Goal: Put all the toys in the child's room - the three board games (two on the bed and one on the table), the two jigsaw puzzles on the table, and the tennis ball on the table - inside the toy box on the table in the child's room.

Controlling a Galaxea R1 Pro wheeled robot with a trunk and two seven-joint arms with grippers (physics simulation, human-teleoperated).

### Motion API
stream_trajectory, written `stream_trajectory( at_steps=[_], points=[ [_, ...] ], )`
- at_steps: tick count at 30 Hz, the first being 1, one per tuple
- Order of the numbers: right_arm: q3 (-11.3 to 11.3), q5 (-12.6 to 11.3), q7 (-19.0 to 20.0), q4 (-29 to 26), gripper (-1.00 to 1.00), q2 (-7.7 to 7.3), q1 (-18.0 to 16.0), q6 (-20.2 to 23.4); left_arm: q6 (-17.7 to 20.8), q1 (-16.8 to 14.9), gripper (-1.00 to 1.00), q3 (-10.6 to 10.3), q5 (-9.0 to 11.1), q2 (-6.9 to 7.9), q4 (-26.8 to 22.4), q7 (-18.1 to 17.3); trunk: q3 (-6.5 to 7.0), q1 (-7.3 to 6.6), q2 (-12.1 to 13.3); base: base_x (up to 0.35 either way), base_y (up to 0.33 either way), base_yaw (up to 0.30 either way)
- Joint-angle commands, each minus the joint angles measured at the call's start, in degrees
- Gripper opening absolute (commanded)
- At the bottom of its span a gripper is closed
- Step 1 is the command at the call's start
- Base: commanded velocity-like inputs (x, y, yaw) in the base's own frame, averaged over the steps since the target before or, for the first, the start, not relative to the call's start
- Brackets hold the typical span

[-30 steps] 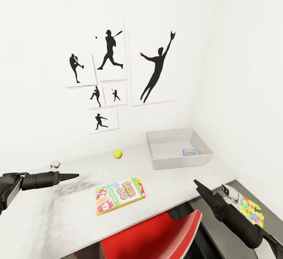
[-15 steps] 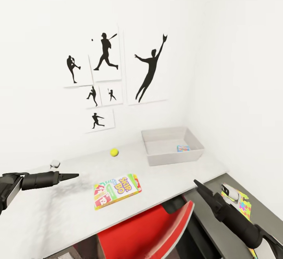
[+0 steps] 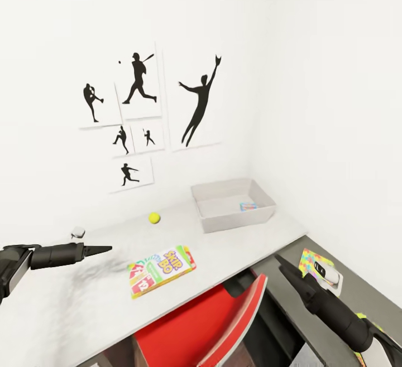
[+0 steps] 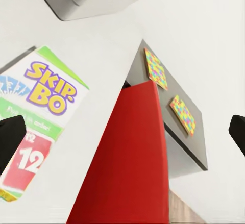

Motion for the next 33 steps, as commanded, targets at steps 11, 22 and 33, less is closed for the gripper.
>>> stream_trajectory(
  at_steps=[11,22,33],
  points=[
    [-0.01,-0.31,0.0,0.03,1.0,-0.01,-0.06,0.54,0.64,-0.05,1.0,-0.03,0.2,0.07,-0.06,-0.2,0.73,0.03,-0.13,-0.174,0.186,-0.196],
    [-1.41,-0.36,0.0,0.1,1.0,-0.02,-0.06,0.56,1.1,-0.05,1.0,0.06,0.2,0.31,-0.8,-1.67,1.59,0.03,-0.13,-0.025,0.018,-0.206],
    [-1.73,-0.49,-0.37,0.58,1.0,-0.01,-0.13,0.64,1.94,-0.07,1.0,-0.22,0.2,0.3,-0.87,-1.81,2.46,0.03,-0.13,-0.084,0.001,-0.207]
  ],
)
